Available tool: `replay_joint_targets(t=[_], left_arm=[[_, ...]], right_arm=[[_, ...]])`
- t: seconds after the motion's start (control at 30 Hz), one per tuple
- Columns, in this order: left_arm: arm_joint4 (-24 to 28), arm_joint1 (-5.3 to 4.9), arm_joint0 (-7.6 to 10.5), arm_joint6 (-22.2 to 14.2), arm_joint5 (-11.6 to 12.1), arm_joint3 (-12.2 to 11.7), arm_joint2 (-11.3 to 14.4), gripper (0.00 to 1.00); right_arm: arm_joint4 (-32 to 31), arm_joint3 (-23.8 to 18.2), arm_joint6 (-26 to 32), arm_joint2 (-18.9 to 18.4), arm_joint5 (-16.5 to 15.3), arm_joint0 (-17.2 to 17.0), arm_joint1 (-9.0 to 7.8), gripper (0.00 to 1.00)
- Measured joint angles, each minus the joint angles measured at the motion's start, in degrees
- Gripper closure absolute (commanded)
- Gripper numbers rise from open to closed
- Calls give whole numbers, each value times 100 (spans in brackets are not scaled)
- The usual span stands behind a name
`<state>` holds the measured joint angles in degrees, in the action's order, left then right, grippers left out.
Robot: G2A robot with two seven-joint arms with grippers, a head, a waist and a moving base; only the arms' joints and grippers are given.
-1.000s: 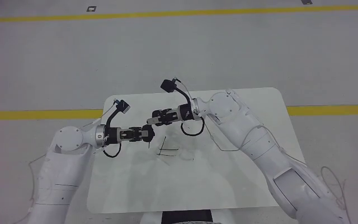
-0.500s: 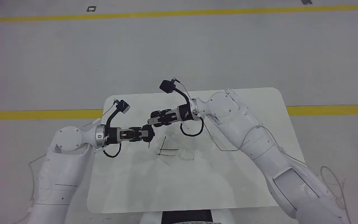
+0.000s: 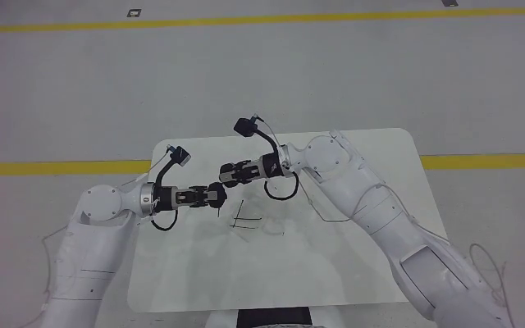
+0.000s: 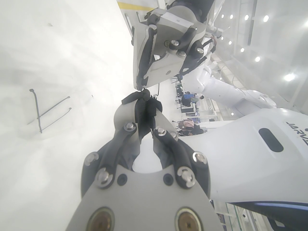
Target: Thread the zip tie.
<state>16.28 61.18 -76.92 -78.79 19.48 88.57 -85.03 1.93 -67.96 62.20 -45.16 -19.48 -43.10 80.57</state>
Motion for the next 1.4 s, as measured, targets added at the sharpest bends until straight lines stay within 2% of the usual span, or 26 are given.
replay_joint_targets(t=[0.4, 0.43, 0.47, 0.5, 0.53, 0.57, 0.6, 0.63, 0.67, 1.07, 1.27, 1.4], left_arm=[[0, 0, 0, 0, 0, 0, 0, 100], [0, 0, 0, 0, 0, 0, 0, 93], [0, 0, 0, 0, 0, 0, 0, 70], [0, 0, 0, 0, 0, 0, 0, 62], [0, 0, 0, 0, 0, 0, 0, 50], [0, 0, 0, 0, 0, 0, 0, 29], [0, 0, 0, 0, 0, 0, 0, 20], [0, 0, 0, 0, 0, 0, 0, 4], [0, 0, 0, 0, 0, 0, 0, 0], [0, 0, 0, 0, 0, 0, 0, 0], [0, 0, 0, 0, 0, 0, 0, 0], [0, 0, 0, 0, 0, 0, 0, 0]], right_arm=[[27, 7, -2, -9, 0, -7, 4, 100], [33, 12, -6, -11, 0, -7, 5, 100], [40, 18, -8, -13, 0, -7, 6, 100], [46, 26, -10, -15, 0, -5, 7, 100], [49, 34, -14, -18, 0, -3, 7, 100], [52, 43, -22, -22, 0, -2, 8, 100], [55, 54, -34, -28, 0, -2, 8, 100], [56, 61, -42, -31, 0, -2, 9, 100], [58, 65, -46, -32, 0, -3, 10, 100], [113, 202, -111, -51, 0, 15, 29, 100], [539, 578, -522, -218, 0, -29, 58, 100], [1054, 824, -698, -359, 23, -63, 85, 100]])
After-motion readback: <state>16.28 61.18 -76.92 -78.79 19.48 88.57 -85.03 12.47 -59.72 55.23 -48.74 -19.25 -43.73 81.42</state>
